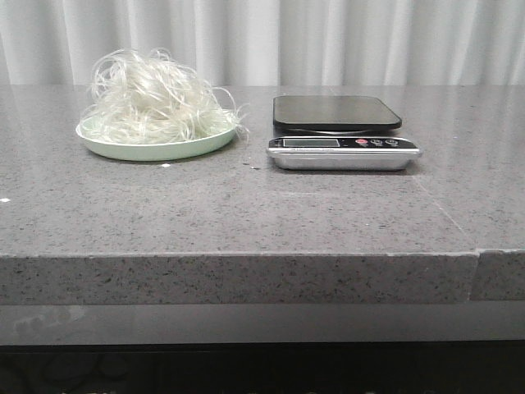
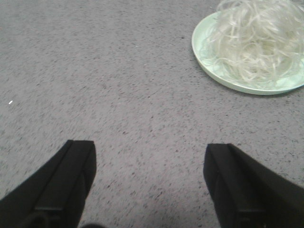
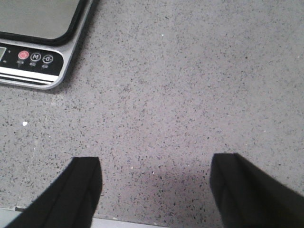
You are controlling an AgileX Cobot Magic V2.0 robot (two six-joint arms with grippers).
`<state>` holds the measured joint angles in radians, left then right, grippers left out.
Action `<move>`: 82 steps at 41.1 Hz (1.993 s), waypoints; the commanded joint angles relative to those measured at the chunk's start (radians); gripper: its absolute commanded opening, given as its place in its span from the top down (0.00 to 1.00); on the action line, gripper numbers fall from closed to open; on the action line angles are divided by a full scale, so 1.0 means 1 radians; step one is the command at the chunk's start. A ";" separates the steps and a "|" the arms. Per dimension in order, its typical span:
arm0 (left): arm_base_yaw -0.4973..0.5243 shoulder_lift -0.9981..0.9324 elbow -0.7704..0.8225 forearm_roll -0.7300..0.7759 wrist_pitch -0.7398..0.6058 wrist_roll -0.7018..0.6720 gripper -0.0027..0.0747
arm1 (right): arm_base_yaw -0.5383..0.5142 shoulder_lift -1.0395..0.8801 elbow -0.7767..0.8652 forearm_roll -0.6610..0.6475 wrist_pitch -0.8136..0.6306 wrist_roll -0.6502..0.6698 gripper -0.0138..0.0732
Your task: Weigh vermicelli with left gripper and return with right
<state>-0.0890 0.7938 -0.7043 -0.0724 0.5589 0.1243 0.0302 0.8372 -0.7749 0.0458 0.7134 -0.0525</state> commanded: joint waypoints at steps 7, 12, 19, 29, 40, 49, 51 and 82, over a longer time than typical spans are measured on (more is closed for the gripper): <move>-0.138 0.169 -0.151 -0.007 -0.121 0.027 0.26 | -0.005 0.024 -0.033 -0.010 -0.051 0.000 0.16; -0.181 0.273 -0.223 -0.016 -0.146 0.027 0.26 | -0.005 0.024 -0.033 -0.010 -0.052 0.000 0.16; -0.204 0.410 -0.300 -0.051 -0.168 0.027 0.26 | -0.005 0.024 -0.033 -0.010 -0.051 0.000 0.16; -0.211 0.600 -0.394 -0.153 -0.207 0.027 0.26 | -0.005 0.024 -0.033 -0.010 -0.051 0.000 0.16; -0.253 0.760 -0.472 -0.144 -0.277 0.029 0.26 | -0.005 0.024 -0.033 -0.009 -0.050 0.000 0.16; -0.255 0.857 -0.501 -0.144 -0.293 0.029 0.26 | -0.005 0.024 -0.033 -0.009 -0.050 0.000 0.16; -0.255 0.874 -0.501 -0.144 -0.297 0.029 0.26 | -0.005 0.024 -0.033 -0.009 -0.050 0.000 0.16; -0.255 0.895 -0.509 -0.138 -0.225 0.029 0.78 | -0.005 0.024 -0.033 -0.009 -0.042 0.000 0.16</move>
<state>-0.3392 1.7391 -1.1848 -0.2111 0.3196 0.1522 0.0302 0.8630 -0.7749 0.0458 0.7156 -0.0525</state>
